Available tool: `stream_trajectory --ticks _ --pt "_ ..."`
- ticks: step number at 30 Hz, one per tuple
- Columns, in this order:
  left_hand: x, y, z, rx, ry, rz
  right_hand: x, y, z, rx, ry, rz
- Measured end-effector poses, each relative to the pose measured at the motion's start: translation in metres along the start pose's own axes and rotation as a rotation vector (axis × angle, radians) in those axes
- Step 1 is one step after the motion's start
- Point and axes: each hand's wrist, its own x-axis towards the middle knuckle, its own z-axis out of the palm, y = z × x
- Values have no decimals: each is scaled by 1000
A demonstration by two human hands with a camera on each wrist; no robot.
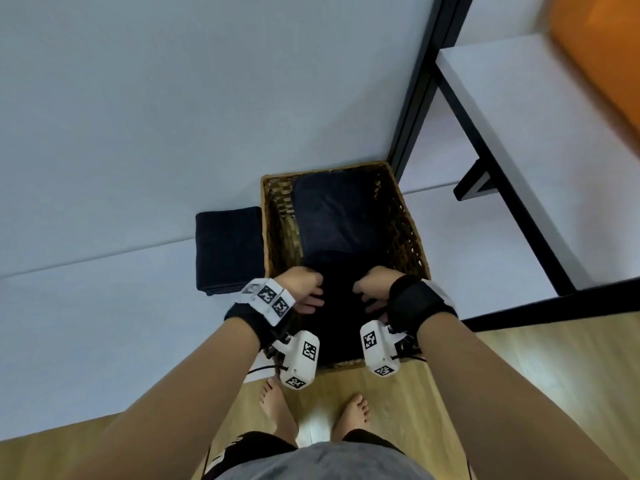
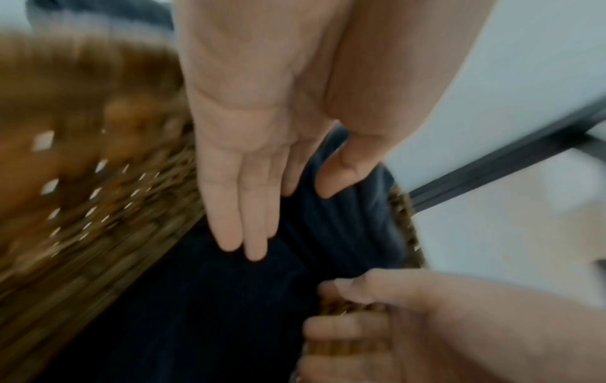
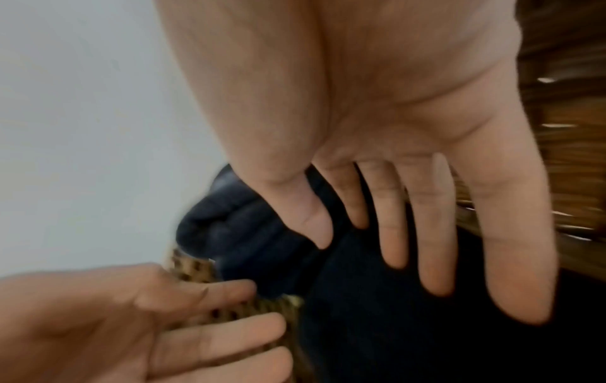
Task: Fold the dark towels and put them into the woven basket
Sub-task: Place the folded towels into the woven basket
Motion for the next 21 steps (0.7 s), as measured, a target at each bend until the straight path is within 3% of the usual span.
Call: stream_trajectory --ticks 4,8,12,15,21 --pt "-50 17 -66 -172 -63 182 -35 -42 8 235 -64 -76" --pt "-57 13 -149 -174 117 269 -55 -94 34 311 -109 -246" --pt "-13 -5 -212 -90 352 170 -47 -136 78 347 -73 -345" --pt "30 -26 -233 28 450 132 -27 -158 111 348 -8 -340" --pt "101 -55 -240 121 411 118 15 -170 164 315 105 -298"
